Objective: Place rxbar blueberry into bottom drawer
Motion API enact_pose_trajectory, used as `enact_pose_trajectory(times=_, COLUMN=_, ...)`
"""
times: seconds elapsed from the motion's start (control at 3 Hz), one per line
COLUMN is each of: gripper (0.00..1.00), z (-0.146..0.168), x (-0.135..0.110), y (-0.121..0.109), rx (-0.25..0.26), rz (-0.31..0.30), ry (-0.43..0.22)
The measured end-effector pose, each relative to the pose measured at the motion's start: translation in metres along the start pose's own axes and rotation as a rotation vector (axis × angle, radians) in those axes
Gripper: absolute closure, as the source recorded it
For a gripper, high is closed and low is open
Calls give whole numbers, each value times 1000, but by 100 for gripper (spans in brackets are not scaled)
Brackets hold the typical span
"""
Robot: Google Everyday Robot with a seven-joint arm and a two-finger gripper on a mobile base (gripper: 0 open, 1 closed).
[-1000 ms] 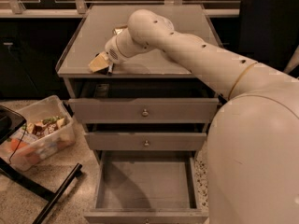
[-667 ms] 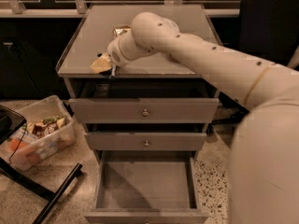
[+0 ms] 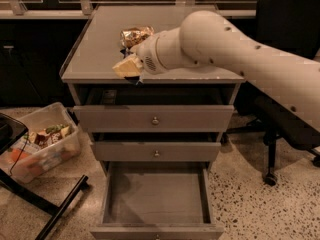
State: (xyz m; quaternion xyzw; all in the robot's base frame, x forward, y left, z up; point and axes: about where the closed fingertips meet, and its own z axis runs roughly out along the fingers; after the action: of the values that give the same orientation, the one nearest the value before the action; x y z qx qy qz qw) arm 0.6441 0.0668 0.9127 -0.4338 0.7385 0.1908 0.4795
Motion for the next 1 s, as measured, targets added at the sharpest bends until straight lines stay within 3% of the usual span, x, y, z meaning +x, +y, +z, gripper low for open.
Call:
enact_pose_trajectory(times=0.33, gripper=100, z=-42, x=10, y=10, rx=-35, rz=-31, ry=-1)
enact_pose_trajectory(times=0.67, gripper=100, z=-55, x=63, y=18, rx=-94, rz=-8, ry=102)
enact_pose_trajectory(times=1.0, gripper=100, z=-41, x=156, y=13, rx=-115, rz=106, ry=238)
